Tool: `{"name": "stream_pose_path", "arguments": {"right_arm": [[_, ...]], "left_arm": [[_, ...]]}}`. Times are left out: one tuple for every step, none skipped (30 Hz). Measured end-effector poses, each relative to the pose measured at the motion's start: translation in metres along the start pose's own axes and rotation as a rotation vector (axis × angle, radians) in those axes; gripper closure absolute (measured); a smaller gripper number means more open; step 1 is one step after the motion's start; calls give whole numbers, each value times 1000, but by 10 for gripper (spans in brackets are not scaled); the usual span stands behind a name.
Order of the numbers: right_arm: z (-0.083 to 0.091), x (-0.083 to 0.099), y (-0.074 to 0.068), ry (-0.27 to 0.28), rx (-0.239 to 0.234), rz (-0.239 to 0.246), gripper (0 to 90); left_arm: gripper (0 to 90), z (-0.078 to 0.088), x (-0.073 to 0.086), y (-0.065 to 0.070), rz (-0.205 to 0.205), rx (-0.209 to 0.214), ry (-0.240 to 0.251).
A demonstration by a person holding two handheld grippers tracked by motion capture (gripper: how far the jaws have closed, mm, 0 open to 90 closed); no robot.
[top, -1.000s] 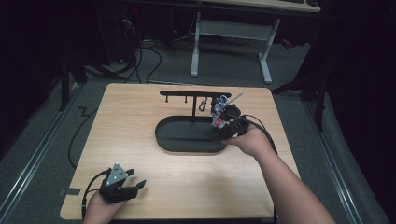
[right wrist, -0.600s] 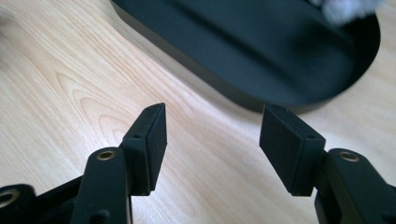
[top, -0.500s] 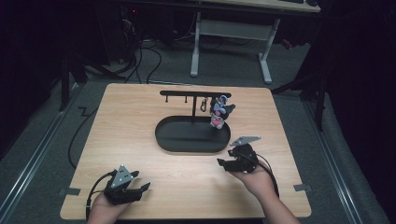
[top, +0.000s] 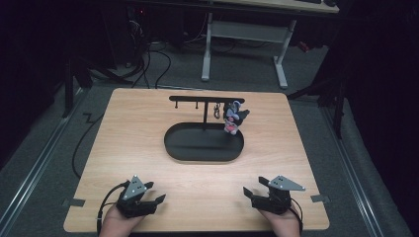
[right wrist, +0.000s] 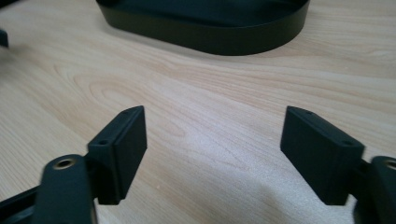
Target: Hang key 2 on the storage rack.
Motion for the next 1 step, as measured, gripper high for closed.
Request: {"name": "stream_pose_path", "arguments": {"right_arm": [[0, 0, 1, 6, -12, -23, 212]], "left_arm": [[348, 0, -1, 1, 2, -1, 5]]}}
Point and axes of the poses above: each handheld gripper's, and its own axes: z roughly backward along the jaws, x roughly out of its underside, y roughly to its right, the point moved 1 cm from there along -z, roughly forward along the jaws, and after that the axes turned 3 degrees about z, right-handed, at the moved point
